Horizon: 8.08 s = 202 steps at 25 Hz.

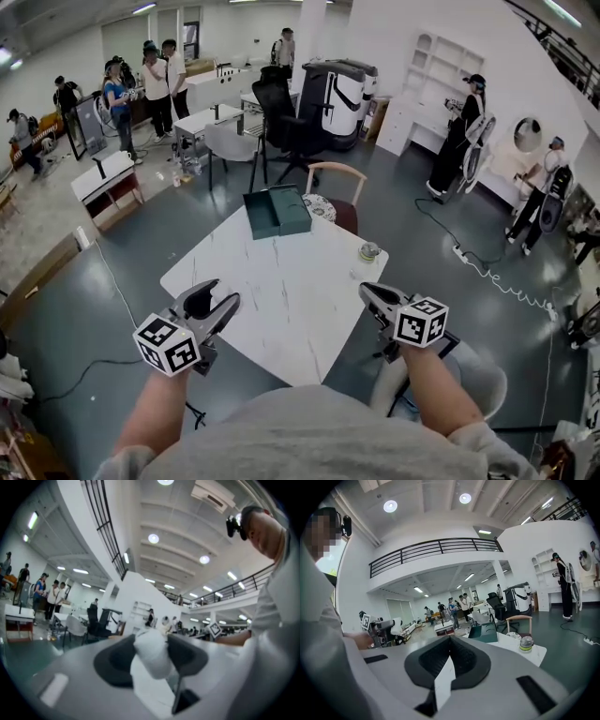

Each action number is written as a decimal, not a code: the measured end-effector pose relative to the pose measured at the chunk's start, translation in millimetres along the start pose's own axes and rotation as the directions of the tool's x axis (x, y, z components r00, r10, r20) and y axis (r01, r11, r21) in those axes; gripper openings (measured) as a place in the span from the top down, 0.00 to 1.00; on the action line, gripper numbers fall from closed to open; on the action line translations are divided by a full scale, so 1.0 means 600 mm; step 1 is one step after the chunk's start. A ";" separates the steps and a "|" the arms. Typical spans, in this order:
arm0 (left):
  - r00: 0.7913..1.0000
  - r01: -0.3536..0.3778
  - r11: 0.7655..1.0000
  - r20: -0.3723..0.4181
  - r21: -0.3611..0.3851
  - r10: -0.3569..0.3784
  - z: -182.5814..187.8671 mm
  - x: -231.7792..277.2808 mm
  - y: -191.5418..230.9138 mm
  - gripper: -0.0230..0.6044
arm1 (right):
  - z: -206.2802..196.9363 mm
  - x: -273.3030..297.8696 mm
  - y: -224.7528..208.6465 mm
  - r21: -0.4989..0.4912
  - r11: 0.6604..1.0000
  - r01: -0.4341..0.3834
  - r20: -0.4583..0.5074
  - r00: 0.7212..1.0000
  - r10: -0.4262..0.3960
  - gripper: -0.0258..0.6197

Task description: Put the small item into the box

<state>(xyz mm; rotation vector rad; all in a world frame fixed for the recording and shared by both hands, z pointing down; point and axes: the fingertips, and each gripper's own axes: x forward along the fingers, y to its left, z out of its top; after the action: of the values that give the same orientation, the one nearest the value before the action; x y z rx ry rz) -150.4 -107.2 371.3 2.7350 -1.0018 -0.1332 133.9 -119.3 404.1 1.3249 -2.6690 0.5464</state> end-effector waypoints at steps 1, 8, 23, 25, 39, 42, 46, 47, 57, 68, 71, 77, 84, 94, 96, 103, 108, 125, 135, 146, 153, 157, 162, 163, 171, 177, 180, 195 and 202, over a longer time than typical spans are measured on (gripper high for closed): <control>1.000 0.006 1.000 0.000 -0.004 -0.006 0.000 0.000 0.015 0.61 | 0.002 0.013 0.004 -0.002 1.000 0.005 -0.002 1.000 -0.005 0.95; 0.999 0.032 0.999 0.006 -0.037 -0.031 0.002 0.011 0.079 0.61 | 0.015 0.068 0.008 -0.018 0.999 0.029 -0.033 0.999 -0.030 0.95; 1.000 -0.015 0.998 0.016 -0.054 0.016 0.007 0.011 0.159 0.61 | 0.035 0.153 -0.012 -0.025 1.000 0.006 -0.055 0.998 -0.007 0.95; 1.000 -0.024 0.998 0.011 -0.055 0.025 0.001 0.016 0.165 0.61 | 0.034 0.163 -0.016 -0.026 1.000 -0.007 -0.057 0.998 0.005 0.95; 0.979 -0.191 0.981 -0.083 -0.024 0.188 -0.001 0.247 0.157 0.61 | 0.114 0.226 -0.188 -0.069 0.970 -0.232 -0.014 0.973 0.232 0.95; 0.967 -0.216 0.976 -0.138 0.007 0.215 0.007 0.294 0.185 0.61 | 0.155 0.275 -0.216 -0.093 0.957 -0.275 -0.002 0.961 0.276 0.95; 0.958 -0.206 0.978 -0.201 0.030 0.207 0.028 0.335 0.257 0.61 | 0.201 0.362 -0.226 -0.123 0.950 -0.288 0.020 0.956 0.293 0.95; 0.958 -0.195 0.980 -0.210 0.031 0.197 0.032 0.349 0.281 0.61 | 0.210 0.386 -0.229 -0.139 0.949 -0.283 0.018 0.957 0.288 0.95; 0.925 -0.075 0.997 -0.372 0.034 0.082 -0.044 0.544 0.495 0.61 | 0.223 0.630 -0.338 -0.150 0.975 -0.164 -0.057 0.986 0.157 0.95; 0.863 -0.155 0.987 -0.491 -0.038 0.117 -0.173 0.657 0.687 0.61 | 0.161 0.831 -0.431 -0.161 0.981 -0.107 -0.128 0.988 0.087 0.95; 0.845 -0.155 0.987 -0.522 -0.037 0.114 -0.200 0.689 0.714 0.61 | 0.145 0.866 -0.458 -0.181 0.979 -0.092 -0.142 0.988 0.066 0.95; 0.807 -0.141 0.990 -0.583 -0.032 0.096 -0.262 0.740 0.730 0.61 | 0.101 0.908 -0.481 -0.183 0.979 -0.091 -0.164 0.985 0.061 0.95; 0.774 -0.148 0.989 -0.622 -0.002 0.115 -0.309 0.764 0.752 0.61 | 0.069 0.933 -0.507 -0.173 0.982 -0.074 -0.158 0.986 0.046 0.95; 0.734 -0.172 0.985 -0.664 0.024 0.144 -0.341 0.787 0.783 0.61 | 0.059 0.944 -0.538 -0.196 0.979 -0.061 -0.155 0.987 0.031 0.95; 0.725 -0.176 0.984 -0.673 0.027 0.149 -0.347 0.790 0.787 0.61 | 0.057 0.945 -0.539 -0.199 0.978 -0.060 -0.152 0.988 0.030 0.95; 0.690 -0.191 0.981 -0.705 0.039 0.162 -0.367 0.794 0.799 0.61 | 0.057 0.949 -0.540 -0.206 0.976 -0.065 -0.150 0.988 0.034 0.95; 0.673 -0.208 0.977 -0.717 0.052 0.181 -0.376 0.788 0.813 0.61 | 0.047 0.950 -0.539 -0.209 0.975 -0.068 -0.156 0.987 0.035 0.95; 0.638 -0.223 0.967 -0.732 0.123 0.240 -0.388 0.798 0.823 0.61 | 0.040 0.942 -0.555 -0.201 0.978 -0.063 -0.155 0.987 0.032 0.95; 0.650 -0.226 0.966 -0.719 0.127 0.246 -0.383 0.797 0.824 0.61 | 0.041 0.938 -0.553 -0.197 0.979 -0.057 -0.158 0.987 0.026 0.95; 0.704 -0.228 0.968 -0.670 0.103 0.237 -0.362 0.794 0.814 0.61 | 0.044 0.927 -0.543 -0.197 0.979 -0.055 -0.159 0.987 0.024 0.95; 0.736 -0.227 0.967 -0.630 0.111 0.245 -0.321 0.784 0.800 0.61 | 0.069 0.905 -0.524 -0.193 0.980 -0.050 -0.148 0.989 0.022 0.95; 0.767 -0.237 0.965 -0.588 0.110 0.256 -0.280 0.777 0.788 0.61 | 0.082 0.880 -0.514 -0.205 0.978 -0.040 -0.149 0.989 0.009 0.95; 0.796 -0.231 0.967 -0.552 0.103 0.249 -0.229 0.743 0.763 0.61 | 0.105 0.844 -0.486 -0.203 0.979 -0.014 -0.147 0.989 -0.016 0.95; 0.802 -0.227 0.968 -0.545 0.104 0.246 -0.217 0.735 0.756 0.61 | 0.112 0.836 -0.477 -0.205 0.979 -0.013 -0.145 0.989 -0.018 0.95; 0.851 -0.183 0.977 -0.481 0.105 0.211 -0.125 0.664 0.704 0.63 | 0.152 0.766 -0.412 -0.220 0.976 0.007 -0.149 0.988 -0.041 0.95; 0.888 -0.171 0.982 -0.418 0.084 0.190 -0.065 0.582 0.655 0.67 | 0.161 0.687 -0.357 -0.199 0.978 0.054 -0.132 0.988 -0.082 0.95; 0.903 -0.145 0.985 -0.394 0.093 0.170 -0.046 0.552 0.618 0.70 | 0.163 0.650 -0.339 -0.195 0.978 0.078 -0.120 0.988 -0.102 0.95; 0.949 -0.206 0.978 -0.239 0.025 0.206 -0.030 0.416 0.360 0.96 | 0.123 0.457 -0.250 -0.171 0.985 -0.001 -0.100 0.995 -0.016 0.95; 0.949 -0.261 0.964 -0.170 0.047 0.265 -0.027 0.364 0.237 0.96 | 0.112 0.340 -0.220 -0.161 0.986 -0.037 -0.060 0.998 0.027 0.95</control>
<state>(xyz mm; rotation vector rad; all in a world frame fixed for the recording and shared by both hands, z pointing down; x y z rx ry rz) -70.1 -350.9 419.7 2.5478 -1.3076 0.1620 117.2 -369.5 428.9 1.2056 -2.6281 0.3568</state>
